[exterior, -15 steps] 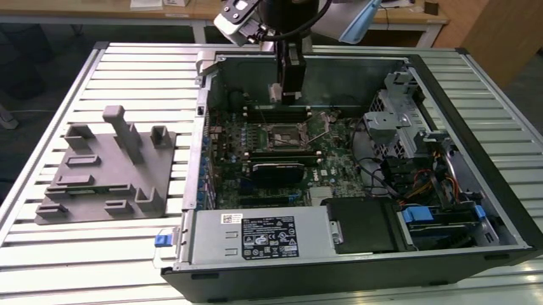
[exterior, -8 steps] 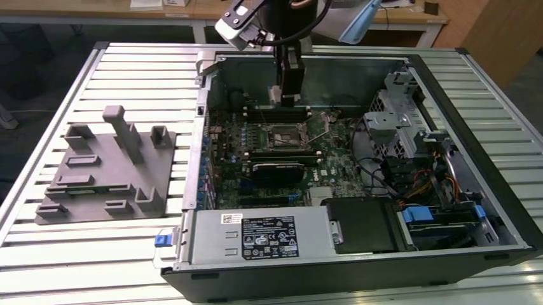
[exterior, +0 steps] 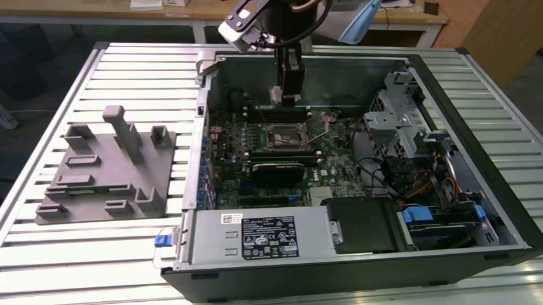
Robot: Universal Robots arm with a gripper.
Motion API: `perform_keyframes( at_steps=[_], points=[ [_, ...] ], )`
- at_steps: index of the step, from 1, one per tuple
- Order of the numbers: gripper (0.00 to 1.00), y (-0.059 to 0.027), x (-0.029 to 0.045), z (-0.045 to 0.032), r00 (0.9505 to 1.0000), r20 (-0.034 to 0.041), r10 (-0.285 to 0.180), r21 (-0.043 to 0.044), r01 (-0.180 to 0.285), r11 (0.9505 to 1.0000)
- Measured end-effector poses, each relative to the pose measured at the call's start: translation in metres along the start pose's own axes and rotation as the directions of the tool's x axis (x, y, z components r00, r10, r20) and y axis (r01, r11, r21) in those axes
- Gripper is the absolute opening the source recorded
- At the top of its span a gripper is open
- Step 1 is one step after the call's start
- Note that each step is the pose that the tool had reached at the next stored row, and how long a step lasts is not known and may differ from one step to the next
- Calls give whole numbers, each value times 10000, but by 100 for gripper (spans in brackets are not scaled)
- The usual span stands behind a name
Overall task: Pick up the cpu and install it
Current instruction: 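Place the cpu into insertion slot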
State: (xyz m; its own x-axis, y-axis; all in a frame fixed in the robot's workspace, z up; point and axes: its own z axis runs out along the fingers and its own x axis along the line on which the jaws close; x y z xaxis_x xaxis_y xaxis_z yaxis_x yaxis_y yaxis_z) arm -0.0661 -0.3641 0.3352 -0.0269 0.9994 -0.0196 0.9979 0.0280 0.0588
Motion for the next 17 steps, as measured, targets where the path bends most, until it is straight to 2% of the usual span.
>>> perform_keyframes(
  at_steps=[11,17],
  points=[
    [55,-4,4,125,10000,-4,-36,-1,36,10000],
    [55,24,24,193,9998,-14,-182,-5,182,9998]
  ],
)
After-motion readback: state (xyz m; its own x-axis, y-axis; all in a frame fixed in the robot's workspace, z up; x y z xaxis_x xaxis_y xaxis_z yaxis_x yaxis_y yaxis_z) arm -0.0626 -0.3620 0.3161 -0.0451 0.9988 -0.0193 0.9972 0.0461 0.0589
